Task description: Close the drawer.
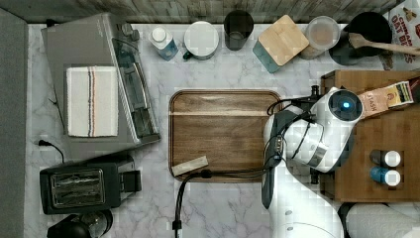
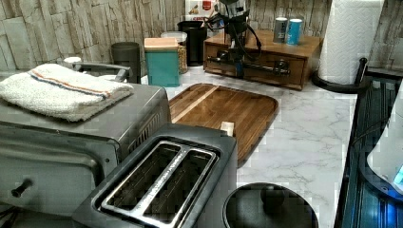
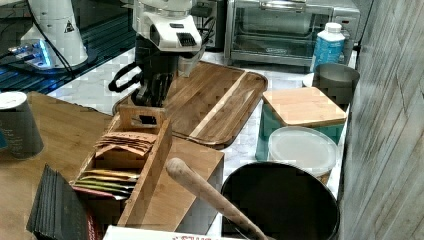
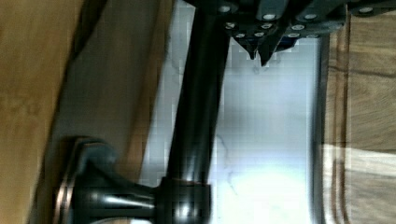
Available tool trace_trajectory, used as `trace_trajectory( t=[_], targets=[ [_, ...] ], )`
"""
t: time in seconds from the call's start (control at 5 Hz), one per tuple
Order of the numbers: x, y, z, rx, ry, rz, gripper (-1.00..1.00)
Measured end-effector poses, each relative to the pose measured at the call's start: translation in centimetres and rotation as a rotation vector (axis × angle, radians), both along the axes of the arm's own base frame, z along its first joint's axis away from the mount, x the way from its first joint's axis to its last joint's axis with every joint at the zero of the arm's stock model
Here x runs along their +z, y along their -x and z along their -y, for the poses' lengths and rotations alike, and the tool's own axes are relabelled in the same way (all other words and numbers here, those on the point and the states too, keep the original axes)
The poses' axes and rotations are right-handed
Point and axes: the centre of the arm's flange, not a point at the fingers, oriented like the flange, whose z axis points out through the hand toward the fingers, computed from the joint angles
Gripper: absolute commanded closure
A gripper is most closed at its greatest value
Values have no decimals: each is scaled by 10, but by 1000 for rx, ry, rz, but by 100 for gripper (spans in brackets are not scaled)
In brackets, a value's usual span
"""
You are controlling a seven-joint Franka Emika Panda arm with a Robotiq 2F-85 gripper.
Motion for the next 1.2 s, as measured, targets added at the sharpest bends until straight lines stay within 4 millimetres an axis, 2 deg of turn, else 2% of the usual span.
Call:
trace_trajectory(
  t=[1.2],
  targets=[
    [0,1,0,-6,1,-3,100]
  ],
)
